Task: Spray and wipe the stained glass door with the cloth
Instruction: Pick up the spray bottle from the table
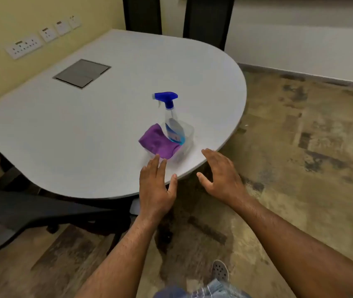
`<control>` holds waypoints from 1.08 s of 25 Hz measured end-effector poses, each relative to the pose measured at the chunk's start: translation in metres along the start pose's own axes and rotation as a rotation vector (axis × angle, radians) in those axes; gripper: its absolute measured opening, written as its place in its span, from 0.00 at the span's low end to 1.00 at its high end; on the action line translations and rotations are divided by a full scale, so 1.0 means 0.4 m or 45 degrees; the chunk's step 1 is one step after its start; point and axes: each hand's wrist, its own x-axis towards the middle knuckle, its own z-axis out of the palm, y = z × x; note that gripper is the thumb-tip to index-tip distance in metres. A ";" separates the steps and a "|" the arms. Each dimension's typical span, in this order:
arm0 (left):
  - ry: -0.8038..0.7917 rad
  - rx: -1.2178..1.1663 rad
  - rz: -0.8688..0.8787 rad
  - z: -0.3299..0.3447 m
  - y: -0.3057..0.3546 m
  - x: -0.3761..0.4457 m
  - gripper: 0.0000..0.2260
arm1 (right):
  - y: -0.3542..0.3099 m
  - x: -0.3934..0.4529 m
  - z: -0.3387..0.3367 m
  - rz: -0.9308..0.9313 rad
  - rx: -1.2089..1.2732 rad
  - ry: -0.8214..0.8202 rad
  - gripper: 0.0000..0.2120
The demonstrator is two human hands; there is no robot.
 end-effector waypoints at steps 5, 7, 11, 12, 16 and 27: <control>-0.052 0.063 -0.148 0.030 -0.051 0.068 0.30 | 0.009 0.095 0.049 0.066 0.091 -0.123 0.33; -0.207 0.106 -0.142 0.059 -0.078 0.104 0.32 | 0.014 0.139 0.075 0.113 0.100 -0.149 0.32; -0.562 0.240 -0.027 0.113 -0.137 0.165 0.35 | 0.020 0.221 0.126 0.222 0.111 -0.252 0.31; -0.591 0.261 -0.003 0.125 -0.149 0.177 0.34 | 0.019 0.241 0.137 0.258 0.130 -0.272 0.31; -0.677 0.323 0.087 0.163 -0.191 0.216 0.34 | 0.006 0.365 0.166 0.286 0.297 -0.158 0.30; -0.691 0.216 0.167 0.213 -0.237 0.218 0.31 | -0.028 0.687 0.203 0.343 0.517 -0.024 0.31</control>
